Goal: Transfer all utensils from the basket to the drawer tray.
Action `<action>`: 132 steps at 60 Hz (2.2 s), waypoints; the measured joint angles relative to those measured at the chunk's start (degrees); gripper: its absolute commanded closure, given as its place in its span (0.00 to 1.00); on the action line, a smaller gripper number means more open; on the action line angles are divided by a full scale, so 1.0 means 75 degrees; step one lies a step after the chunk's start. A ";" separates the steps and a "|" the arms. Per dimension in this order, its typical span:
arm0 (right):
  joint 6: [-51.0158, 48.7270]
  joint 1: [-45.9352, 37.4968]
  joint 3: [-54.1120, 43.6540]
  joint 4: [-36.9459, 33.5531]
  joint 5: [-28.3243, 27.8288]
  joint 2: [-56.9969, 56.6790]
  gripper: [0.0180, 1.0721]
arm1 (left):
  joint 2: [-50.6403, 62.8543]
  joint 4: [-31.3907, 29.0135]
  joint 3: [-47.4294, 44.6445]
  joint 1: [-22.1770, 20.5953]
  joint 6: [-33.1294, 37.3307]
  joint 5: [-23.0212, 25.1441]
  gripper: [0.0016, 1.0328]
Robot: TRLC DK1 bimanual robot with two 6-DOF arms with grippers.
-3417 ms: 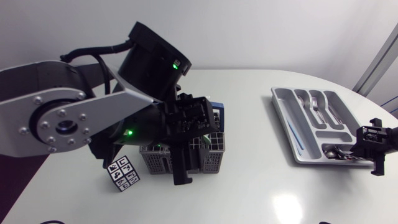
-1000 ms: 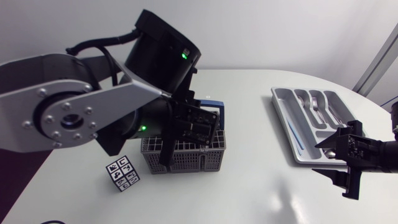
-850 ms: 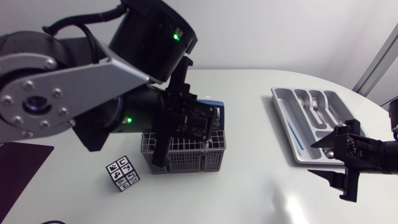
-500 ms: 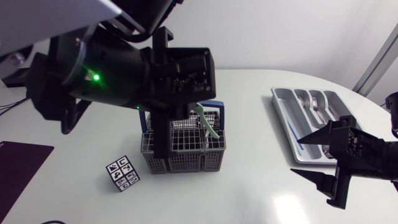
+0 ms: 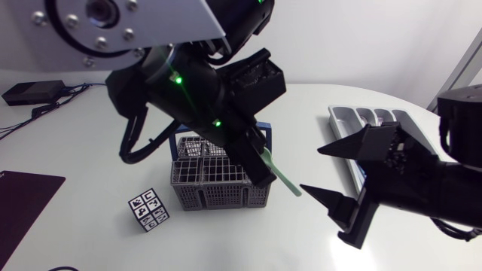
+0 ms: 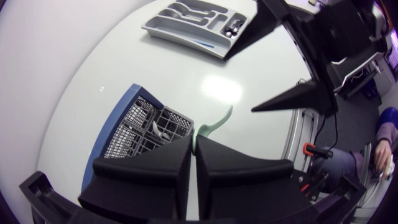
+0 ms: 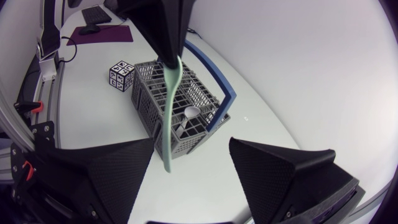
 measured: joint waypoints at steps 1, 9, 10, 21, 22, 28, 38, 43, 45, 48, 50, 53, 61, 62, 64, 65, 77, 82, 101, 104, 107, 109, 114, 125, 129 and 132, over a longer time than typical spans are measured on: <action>0.0079 0.0184 0.0000 0.0114 0.0184 0.0061 0.20 | 0.0058 0.0000 0.0052 0.0052 -0.0114 0.0093 0.97; 0.0303 0.0784 -0.0006 0.0723 0.0898 0.0376 0.27 | 0.0280 0.0009 0.0213 0.0306 -0.0801 0.0463 0.97; 0.0306 0.0810 -0.0009 0.0810 0.0930 0.0414 0.28 | 0.0283 0.0009 0.0213 0.0329 -0.0857 0.0501 0.97; 0.0335 0.0889 -0.0026 0.1279 0.1154 0.0758 0.44 | 0.0385 0.0087 0.0213 0.0487 -0.1419 0.0956 0.97; 0.0329 0.0912 -0.0029 0.1303 0.1169 0.0781 0.45 | 0.0396 0.0087 0.0216 0.0495 -0.1454 0.0997 0.97; 0.0329 0.1046 -0.0032 0.1495 0.1323 0.0982 0.54 | 0.0504 0.0090 0.0323 0.0589 -0.1620 0.1180 0.97; 0.0326 0.1102 -0.0090 0.1766 0.1577 0.1224 0.58 | 0.0577 0.0087 0.0408 0.0670 -0.1731 0.1384 0.97; 0.0323 0.1128 -0.0119 0.1775 0.1635 0.1335 0.65 | 0.0577 0.0087 0.0414 0.0708 -0.1818 0.1565 0.97; 0.0323 0.1134 -0.0119 0.1786 0.1638 0.1370 0.66 | 0.0577 0.0087 0.0425 0.0731 -0.1842 0.1635 0.97; 0.0323 0.1142 -0.0119 0.1848 0.1638 0.1408 0.70 | 0.0577 0.0085 0.0434 0.0769 -0.1842 0.1693 0.97; 0.0323 0.1142 -0.0119 0.1874 0.1638 0.1413 0.75 | 0.0577 0.0085 0.0440 0.0787 -0.1845 0.1725 0.97; 0.0323 0.1142 -0.0119 0.1886 0.1647 0.1416 0.80 | 0.0577 0.0087 0.0440 0.0810 -0.1842 0.1751 0.97; 0.0318 0.1139 -0.0119 0.1886 0.1722 0.1454 0.93 | 0.0577 0.0085 0.0440 0.0828 -0.1842 0.1848 0.97; 0.0303 0.1142 -0.0119 0.1886 0.1728 0.1463 0.93 | 0.0577 0.0085 0.0440 0.0828 -0.1842 0.1871 0.97; 0.0300 0.1142 -0.0119 0.1886 0.1743 0.1480 0.93 | 0.0577 0.0085 0.0440 0.0828 -0.1845 0.1900 0.97; 0.0300 0.1142 -0.0122 0.1883 0.1743 0.1483 0.94 | 0.0577 0.0085 0.0440 0.0828 -0.1845 0.1900 0.97; 0.0294 0.1148 -0.0122 0.1883 0.1743 0.1507 0.95 | 0.0577 0.0085 0.0440 0.0842 -0.1845 0.1976 0.83; 0.0294 0.1148 -0.0122 0.1883 0.1737 0.1507 0.95 | 0.0577 0.0079 0.0446 0.0842 -0.1845 0.2017 0.66; 0.0294 0.1131 -0.0221 0.1609 0.1384 0.1443 0.95 | 0.0577 -0.0009 0.0965 0.1256 -0.1877 0.2092 0.32; 0.0271 0.1064 -0.0251 0.1524 0.1218 0.1381 0.95 | 0.0577 0.0000 0.1072 0.1402 -0.1897 0.2092 0.32; 0.0227 0.0874 -0.0291 0.1440 0.1014 0.1276 0.95 | 0.0577 0.0009 0.1142 0.1550 -0.1897 0.2090 0.32; 0.0143 0.0694 -0.0312 0.1355 0.0764 0.1204 0.95 | 0.0574 0.0032 0.1148 0.1629 -0.1897 0.2084 0.32; -0.0108 -0.0073 -0.0373 0.1067 0.0015 0.0991 0.95 | 0.0574 0.0090 0.1145 0.1798 -0.1856 0.1953 0.32; -0.1090 -0.2197 -0.0420 0.0271 -0.1699 0.0632 0.95 | 0.0338 0.0615 0.0562 0.1839 -0.1545 0.1233 0.32; -0.1577 -0.2943 -0.0420 -0.0003 -0.2203 0.0603 0.95 | 0.0254 0.0775 0.0198 0.1734 -0.1361 0.0886 0.32; -0.1982 -0.3480 -0.0420 -0.0227 -0.2532 0.0603 0.95 | 0.0216 0.0901 -0.0070 0.1597 -0.1221 0.0656 0.32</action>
